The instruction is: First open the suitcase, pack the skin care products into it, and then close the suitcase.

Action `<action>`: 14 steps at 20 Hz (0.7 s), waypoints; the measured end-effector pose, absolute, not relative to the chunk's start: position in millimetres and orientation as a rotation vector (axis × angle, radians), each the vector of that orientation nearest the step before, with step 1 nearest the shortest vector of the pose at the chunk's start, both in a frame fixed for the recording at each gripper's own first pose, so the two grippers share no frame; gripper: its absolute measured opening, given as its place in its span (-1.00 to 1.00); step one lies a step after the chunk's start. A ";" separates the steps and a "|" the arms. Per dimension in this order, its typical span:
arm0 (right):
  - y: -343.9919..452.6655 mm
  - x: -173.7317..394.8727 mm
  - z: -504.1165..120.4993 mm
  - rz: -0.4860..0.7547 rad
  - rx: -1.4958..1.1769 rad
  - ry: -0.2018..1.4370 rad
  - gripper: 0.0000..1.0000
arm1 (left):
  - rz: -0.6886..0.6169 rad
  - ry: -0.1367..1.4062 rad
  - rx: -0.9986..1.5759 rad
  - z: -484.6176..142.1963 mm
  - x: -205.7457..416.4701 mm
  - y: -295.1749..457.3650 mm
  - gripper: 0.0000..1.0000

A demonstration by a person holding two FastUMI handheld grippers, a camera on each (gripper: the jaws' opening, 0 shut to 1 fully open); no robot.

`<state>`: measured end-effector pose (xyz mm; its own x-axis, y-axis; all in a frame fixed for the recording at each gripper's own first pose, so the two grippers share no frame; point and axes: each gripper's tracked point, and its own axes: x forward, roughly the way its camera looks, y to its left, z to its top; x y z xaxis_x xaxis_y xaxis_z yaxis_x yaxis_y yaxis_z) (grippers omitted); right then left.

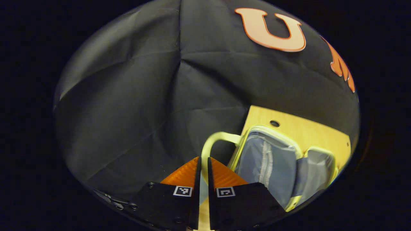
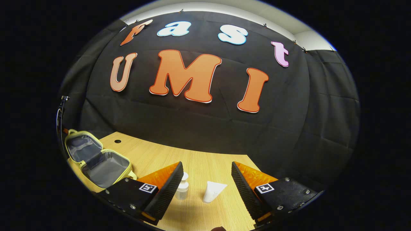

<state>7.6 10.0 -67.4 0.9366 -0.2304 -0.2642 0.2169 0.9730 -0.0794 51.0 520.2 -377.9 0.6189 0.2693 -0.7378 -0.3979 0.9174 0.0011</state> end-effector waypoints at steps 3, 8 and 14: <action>6.6 6.1 -69.5 -0.242 -0.044 0.281 0.92 | 0.394 0.753 -0.176 -355.4 61.8 514.1 -0.79; -9.1 11.1 -69.8 -0.244 -0.032 0.259 0.92 | 0.255 0.512 -0.106 -247.7 82.4 408.8 0.51; -21.3 17.7 -63.1 -0.185 -0.013 0.184 0.92 | 0.140 0.221 -0.089 -113.4 104.4 277.7 0.92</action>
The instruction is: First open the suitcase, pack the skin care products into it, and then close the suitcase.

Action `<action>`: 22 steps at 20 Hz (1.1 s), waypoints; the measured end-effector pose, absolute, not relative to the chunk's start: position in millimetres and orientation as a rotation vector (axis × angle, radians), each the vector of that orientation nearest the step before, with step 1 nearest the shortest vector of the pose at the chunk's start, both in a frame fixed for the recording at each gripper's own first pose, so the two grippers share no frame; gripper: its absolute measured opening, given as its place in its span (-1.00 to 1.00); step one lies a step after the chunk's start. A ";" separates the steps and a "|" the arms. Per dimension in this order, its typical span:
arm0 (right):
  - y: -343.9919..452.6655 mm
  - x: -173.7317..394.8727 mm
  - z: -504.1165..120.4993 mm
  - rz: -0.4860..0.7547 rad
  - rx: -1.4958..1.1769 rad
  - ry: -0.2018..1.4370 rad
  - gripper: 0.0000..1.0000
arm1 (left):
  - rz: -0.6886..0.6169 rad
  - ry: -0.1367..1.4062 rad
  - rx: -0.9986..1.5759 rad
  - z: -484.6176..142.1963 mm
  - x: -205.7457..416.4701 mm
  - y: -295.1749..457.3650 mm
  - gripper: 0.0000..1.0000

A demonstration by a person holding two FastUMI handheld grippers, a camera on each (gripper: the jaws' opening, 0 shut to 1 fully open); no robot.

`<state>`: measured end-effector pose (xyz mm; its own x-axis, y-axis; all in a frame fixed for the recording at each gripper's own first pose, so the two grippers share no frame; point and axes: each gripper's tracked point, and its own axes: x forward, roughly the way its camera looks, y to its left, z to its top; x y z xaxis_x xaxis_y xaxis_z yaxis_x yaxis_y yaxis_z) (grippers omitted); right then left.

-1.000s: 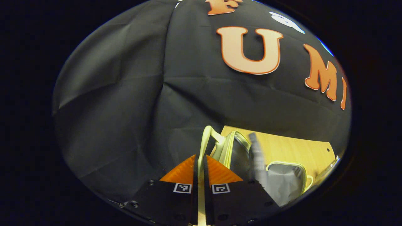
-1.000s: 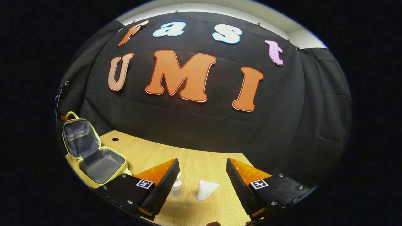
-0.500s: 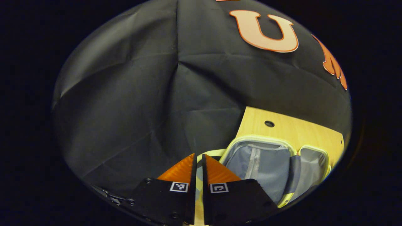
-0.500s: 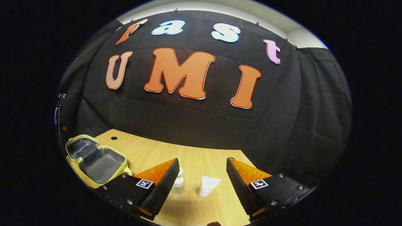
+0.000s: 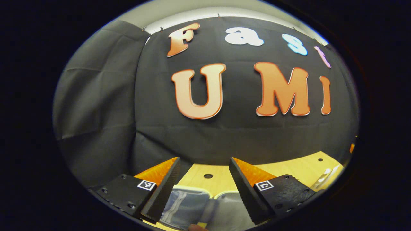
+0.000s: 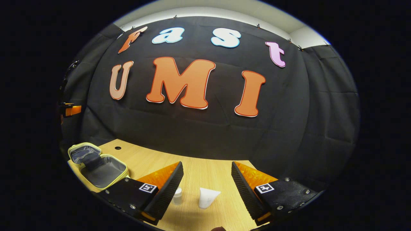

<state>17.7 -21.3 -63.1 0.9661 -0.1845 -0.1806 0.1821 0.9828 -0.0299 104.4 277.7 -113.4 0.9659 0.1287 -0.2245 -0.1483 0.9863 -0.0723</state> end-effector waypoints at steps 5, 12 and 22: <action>-38.0 14.1 -79.3 -0.153 -0.003 0.191 0.92 | 0.019 0.172 -0.100 -92.7 91.8 145.6 0.93; -61.5 9.8 -114.3 -0.127 -0.019 0.258 0.92 | -0.232 0.289 -0.107 -130.9 84.0 -5.9 0.94; -75.8 -6.8 -173.4 -0.065 -0.021 0.396 0.93 | -0.587 0.621 0.022 -260.6 37.9 -175.6 0.94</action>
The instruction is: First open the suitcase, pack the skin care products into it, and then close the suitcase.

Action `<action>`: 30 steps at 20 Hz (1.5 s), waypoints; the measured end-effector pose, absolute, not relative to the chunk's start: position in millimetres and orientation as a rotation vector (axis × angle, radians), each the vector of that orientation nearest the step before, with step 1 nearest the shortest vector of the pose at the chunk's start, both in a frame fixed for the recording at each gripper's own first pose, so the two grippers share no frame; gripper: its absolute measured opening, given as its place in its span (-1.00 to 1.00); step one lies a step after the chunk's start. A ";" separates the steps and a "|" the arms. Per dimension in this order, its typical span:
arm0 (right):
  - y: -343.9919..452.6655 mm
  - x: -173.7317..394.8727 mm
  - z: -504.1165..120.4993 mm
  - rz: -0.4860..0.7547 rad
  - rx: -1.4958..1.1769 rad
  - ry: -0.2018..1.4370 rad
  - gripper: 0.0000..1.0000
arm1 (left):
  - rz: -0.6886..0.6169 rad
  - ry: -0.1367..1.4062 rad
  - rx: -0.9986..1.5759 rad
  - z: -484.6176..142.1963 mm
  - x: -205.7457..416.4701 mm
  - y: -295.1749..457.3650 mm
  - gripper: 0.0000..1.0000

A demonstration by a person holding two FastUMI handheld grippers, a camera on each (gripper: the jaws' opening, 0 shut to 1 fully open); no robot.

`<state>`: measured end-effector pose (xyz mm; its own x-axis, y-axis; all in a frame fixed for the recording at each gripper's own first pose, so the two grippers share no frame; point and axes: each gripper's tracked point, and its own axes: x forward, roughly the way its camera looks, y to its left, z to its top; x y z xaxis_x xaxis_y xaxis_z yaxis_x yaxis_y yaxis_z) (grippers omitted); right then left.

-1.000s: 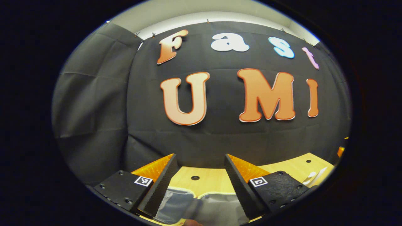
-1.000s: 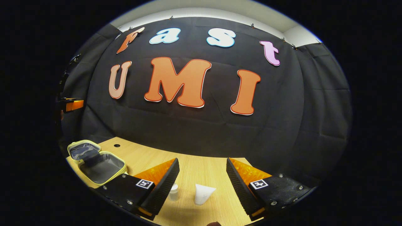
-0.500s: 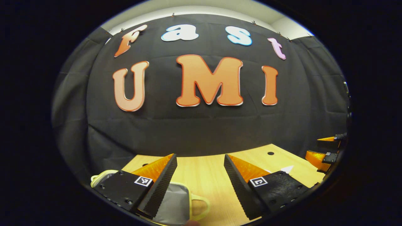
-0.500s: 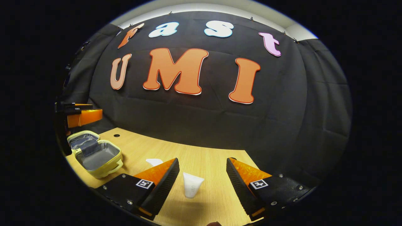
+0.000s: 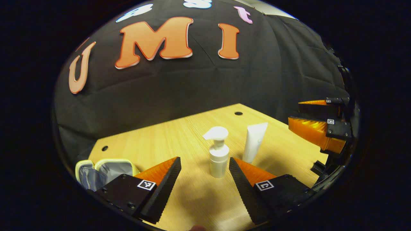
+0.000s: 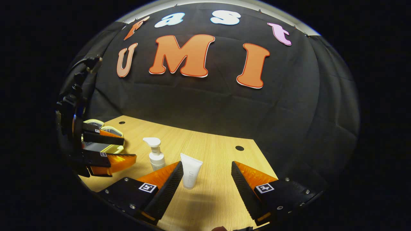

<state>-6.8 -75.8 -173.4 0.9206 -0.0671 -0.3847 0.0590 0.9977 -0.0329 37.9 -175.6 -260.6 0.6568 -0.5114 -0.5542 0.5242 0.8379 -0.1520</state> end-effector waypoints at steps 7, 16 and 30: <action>-89.7 -15.0 -201.5 -0.053 -0.009 0.470 0.93 | -0.602 0.754 0.045 -349.0 44.0 -218.0 0.95; -87.3 -3.7 -261.3 0.006 0.057 0.607 0.94 | -0.566 0.776 -0.035 -381.3 70.4 -245.9 0.28; -18.5 55.9 -364.2 0.212 0.117 0.713 0.64 | -0.238 0.696 -0.032 -252.5 58.3 -61.5 0.22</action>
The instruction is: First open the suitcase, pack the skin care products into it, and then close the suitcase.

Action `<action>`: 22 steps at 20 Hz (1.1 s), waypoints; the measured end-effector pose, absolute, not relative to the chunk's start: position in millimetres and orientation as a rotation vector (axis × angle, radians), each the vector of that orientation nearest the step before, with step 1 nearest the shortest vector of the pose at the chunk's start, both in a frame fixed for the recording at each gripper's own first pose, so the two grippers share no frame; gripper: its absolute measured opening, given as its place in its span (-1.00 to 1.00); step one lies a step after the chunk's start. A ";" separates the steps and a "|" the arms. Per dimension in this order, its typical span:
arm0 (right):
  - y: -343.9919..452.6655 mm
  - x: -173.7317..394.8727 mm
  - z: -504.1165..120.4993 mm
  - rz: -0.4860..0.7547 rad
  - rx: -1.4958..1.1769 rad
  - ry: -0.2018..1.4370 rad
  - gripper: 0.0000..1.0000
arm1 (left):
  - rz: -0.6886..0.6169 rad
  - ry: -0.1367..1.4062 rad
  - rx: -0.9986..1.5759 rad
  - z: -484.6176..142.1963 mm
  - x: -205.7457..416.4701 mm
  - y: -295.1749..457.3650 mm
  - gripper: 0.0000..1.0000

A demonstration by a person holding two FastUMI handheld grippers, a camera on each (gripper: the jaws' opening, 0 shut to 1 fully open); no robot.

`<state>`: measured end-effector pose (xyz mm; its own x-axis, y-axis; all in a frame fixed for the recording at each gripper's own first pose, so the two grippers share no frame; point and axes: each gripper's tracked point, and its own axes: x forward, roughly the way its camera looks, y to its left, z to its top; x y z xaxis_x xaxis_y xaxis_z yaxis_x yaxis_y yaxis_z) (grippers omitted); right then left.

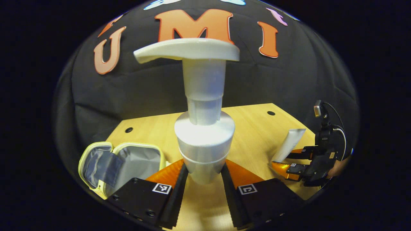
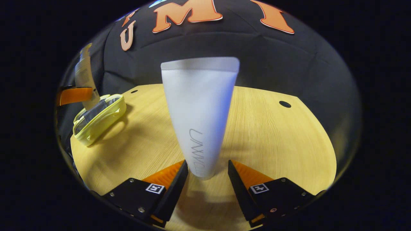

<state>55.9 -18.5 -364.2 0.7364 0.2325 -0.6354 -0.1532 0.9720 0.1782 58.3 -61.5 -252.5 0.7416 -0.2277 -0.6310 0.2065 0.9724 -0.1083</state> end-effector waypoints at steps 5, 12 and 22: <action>-8.1 50.5 -361.0 0.226 0.136 0.734 0.01 | -0.106 0.694 -0.047 -243.1 43.9 13.9 0.22; 38.6 44.5 -254.3 0.181 0.101 0.610 -0.01 | -0.152 0.659 -0.081 -236.8 40.5 106.6 0.22; 167.9 27.0 -152.8 0.237 0.089 0.548 -0.02 | -0.304 0.770 -0.102 -267.2 33.8 191.4 0.22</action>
